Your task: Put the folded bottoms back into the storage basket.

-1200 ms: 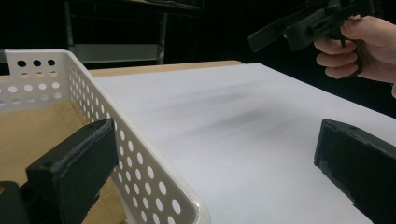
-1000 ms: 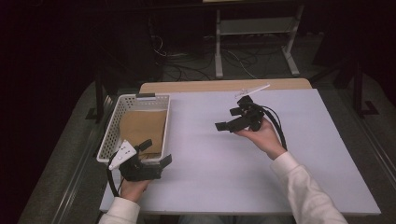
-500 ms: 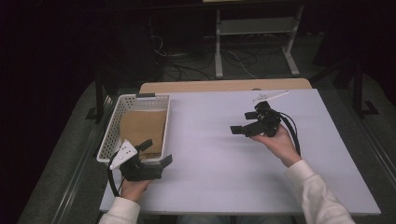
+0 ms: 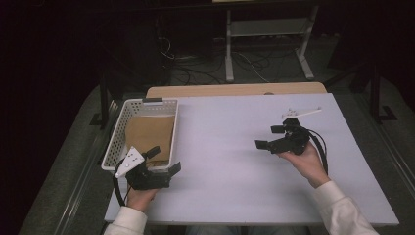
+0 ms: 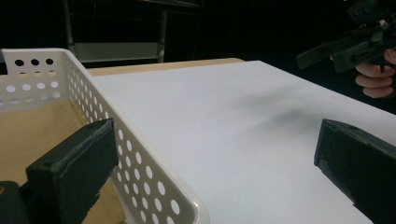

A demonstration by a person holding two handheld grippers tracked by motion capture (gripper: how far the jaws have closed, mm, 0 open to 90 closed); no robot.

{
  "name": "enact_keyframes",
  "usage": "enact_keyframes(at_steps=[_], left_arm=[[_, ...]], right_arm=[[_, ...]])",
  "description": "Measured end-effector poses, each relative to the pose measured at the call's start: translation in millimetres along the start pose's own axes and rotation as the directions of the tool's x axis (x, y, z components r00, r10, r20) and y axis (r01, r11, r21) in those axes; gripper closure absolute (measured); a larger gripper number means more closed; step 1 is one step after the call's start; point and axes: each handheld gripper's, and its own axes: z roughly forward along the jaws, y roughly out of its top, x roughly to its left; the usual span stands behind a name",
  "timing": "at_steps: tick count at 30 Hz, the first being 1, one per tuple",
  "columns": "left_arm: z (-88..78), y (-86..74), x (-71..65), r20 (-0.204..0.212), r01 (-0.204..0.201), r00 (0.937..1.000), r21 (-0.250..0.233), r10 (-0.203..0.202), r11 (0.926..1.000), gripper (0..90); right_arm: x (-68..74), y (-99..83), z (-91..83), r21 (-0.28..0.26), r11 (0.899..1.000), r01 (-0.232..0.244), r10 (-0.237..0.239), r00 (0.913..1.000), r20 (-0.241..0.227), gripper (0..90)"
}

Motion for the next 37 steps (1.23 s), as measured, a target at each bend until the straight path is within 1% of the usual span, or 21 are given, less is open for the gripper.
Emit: enact_keyframes(at_steps=[6,8,10,15,18,22,27,34,37], left_arm=[[0.4,-0.1,-0.2,0.003,-0.004,1.0,0.002,0.004,1.0,0.1],[0.5,-0.1,-0.4,0.004,-0.003,1.0,0.003,0.003,1.0,0.1],[0.6,-0.1,-0.5,0.005,-0.004,1.0,0.003,0.004,1.0,0.1],[1.5,-0.5,-1.0,0.009,-0.006,0.9999,0.013,0.005,0.9999,0.1],[2.6,-0.9,-1.7,0.013,-0.01,0.9999,0.018,0.01,0.9998,0.2],[3.6,-1.3,-2.2,0.016,-0.011,0.9998,0.03,0.011,0.9995,0.2],[3.0,-1.1,-1.9,0.016,-0.006,0.9999,0.025,0.006,0.9997,0.1],[3.1,-1.2,-1.9,0.016,-0.005,0.9999,0.032,0.004,0.9995,0.2],[3.3,-1.3,-1.7,0.016,-0.004,0.9999,0.038,0.004,0.9993,0.2]], right_arm=[[0.1,-18.3,-10.0,-0.024,1.0,-0.001,0.002,0.9997,0.022,0.0],[-0.1,-23.8,-13.4,-0.033,0.999,0.008,-0.007,0.9993,0.037,0.0],[-0.6,-29.7,-17.6,-0.042,0.999,0.008,-0.006,0.999,0.044,0.0],[-2.5,-46.6,-28.4,-0.066,0.998,0.0,0.004,0.998,0.063,0.0],[-3.8,-57.5,-36.1,-0.075,0.997,-0.013,0.018,0.9968,0.078,0.0],[-5.3,-69.1,-45.2,-0.1,0.995,-0.005,0.015,0.9944,0.104,0.0],[-8.8,-83.7,-56.8,-0.102,0.995,-0.008,0.022,0.9911,0.131,0.0],[-11.7,-99.3,-69.1,-0.096,0.995,0.012,0.004,0.9851,0.172,0.0],[-14.5,-103.9,-72.0,-0.099,0.995,0.015,0.002,0.9844,0.176,0.0]])
